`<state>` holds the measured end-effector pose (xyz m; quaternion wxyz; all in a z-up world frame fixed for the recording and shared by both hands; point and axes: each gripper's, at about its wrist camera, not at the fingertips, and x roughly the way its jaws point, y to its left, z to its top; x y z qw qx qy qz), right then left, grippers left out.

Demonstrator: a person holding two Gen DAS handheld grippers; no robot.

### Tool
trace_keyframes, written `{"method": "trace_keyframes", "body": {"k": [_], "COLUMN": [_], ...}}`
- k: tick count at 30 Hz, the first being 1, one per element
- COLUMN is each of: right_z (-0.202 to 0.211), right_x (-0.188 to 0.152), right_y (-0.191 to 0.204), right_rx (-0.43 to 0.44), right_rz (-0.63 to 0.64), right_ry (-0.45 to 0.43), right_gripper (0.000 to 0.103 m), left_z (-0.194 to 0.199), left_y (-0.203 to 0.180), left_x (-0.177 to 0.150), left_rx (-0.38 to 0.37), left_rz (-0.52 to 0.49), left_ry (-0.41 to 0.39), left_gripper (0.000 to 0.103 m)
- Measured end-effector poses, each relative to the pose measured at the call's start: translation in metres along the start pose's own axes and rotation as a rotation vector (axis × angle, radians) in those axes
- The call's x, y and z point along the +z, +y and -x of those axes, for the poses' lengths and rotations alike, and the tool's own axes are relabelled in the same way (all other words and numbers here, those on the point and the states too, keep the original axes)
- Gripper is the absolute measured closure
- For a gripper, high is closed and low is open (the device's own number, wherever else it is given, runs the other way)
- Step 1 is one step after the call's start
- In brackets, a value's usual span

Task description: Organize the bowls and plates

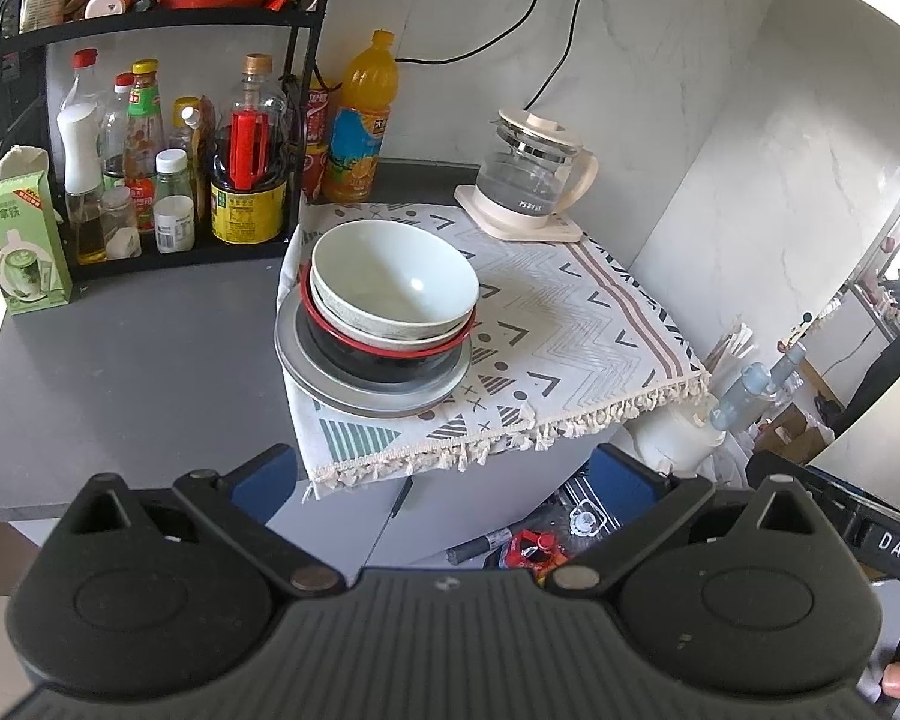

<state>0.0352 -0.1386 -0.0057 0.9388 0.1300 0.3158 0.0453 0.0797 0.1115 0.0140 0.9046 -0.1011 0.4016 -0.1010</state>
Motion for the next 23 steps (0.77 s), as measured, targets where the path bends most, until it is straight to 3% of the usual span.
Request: {"method": "trace_keyframes", "body": {"k": [23], "right_z": [0.0017], "right_x": [-0.0048], "right_y": [0.0068], "right_rx": [-0.041], "right_rz": [-0.014], "right_ry": [0.005], "right_gripper": [0.000], "left_z": [-0.0042], "left_y": [0.0074], "left_x": [-0.0017], "left_rx": [-0.030], "left_rz": [-0.025], "left_ry": [0.019], "left_gripper": [0.000]}}
